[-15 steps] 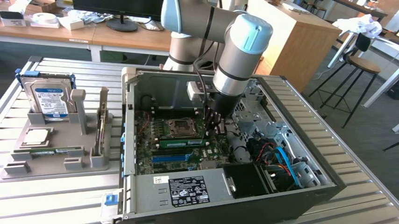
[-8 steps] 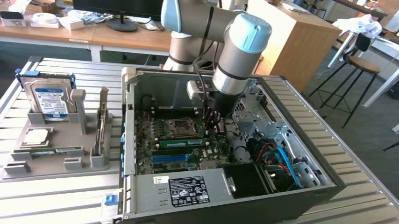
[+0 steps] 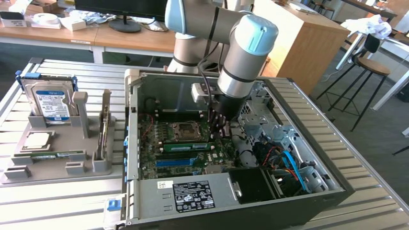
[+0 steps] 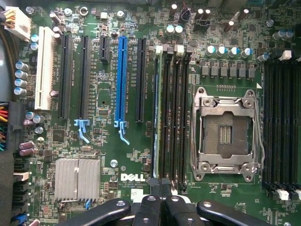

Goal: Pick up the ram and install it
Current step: 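Press down the ram until it locks into place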

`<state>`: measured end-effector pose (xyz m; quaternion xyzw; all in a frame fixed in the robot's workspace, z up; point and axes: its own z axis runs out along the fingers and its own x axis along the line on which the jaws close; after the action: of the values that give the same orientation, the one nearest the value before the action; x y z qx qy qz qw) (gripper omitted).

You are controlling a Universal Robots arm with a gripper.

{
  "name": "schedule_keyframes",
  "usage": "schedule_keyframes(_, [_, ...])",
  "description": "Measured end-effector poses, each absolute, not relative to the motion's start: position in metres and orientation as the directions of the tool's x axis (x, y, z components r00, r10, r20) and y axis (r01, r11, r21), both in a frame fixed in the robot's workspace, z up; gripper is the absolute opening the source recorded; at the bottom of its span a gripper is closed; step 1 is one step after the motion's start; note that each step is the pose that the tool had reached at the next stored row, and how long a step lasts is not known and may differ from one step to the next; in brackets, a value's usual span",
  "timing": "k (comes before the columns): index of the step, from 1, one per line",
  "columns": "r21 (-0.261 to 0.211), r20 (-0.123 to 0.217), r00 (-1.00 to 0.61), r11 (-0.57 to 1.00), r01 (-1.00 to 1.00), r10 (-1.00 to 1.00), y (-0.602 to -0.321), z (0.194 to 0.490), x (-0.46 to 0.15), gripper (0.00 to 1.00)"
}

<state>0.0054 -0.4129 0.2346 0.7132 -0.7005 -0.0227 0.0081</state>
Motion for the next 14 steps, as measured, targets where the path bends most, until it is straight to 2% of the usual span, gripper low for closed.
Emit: schedule_keyframes(14, [0.043, -0.021, 0.017, -0.018, -0.999, -1.000, -0.4130, 0.2304, 0.0054, 0.10])
